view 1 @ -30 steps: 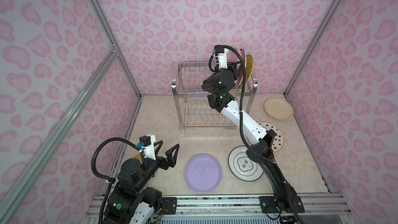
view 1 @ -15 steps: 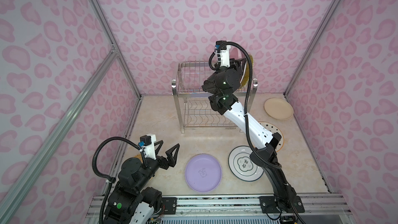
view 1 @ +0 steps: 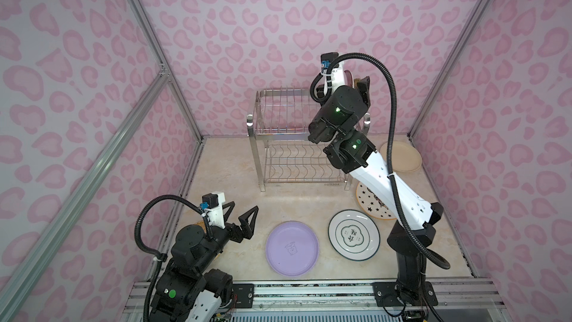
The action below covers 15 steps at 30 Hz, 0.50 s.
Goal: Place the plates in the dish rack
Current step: 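Open the right gripper and withdraw it from the rack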
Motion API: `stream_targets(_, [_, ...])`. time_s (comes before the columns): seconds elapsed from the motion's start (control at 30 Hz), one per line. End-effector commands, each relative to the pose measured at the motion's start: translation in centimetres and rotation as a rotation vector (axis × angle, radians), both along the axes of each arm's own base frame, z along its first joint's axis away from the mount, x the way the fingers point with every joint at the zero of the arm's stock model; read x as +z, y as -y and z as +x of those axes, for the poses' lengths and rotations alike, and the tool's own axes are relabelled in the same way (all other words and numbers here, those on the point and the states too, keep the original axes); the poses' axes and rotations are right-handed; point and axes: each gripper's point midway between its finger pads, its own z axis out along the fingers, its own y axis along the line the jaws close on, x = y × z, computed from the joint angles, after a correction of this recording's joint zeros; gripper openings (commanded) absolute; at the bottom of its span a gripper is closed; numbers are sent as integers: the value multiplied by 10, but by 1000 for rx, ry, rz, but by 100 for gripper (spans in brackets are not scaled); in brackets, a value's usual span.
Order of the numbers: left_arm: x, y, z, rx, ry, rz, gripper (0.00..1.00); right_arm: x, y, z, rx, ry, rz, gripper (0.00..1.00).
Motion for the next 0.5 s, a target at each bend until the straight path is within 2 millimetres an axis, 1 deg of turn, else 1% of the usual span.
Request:
stream_targets(0.0, [8,2,2,-6,32,-3,97,-28,-9,-1,141,-60,39,81])
stream_targets(0.13, [5,1,3,-2,22,1,97,-39,-1,-12,199,-85,64,83])
stream_targets(0.3, [2,0,6,7,2,9,97,-59,9,-30,299,-119,149,84])
stream_targets(0.4, [-1,-1,8,20,-13,14,97,-71,17,-42,349,-130,193,84])
stream_targets(0.47, [-3,-4,10,41,-32,11,97,-82,19,-50,398,-147,222,85])
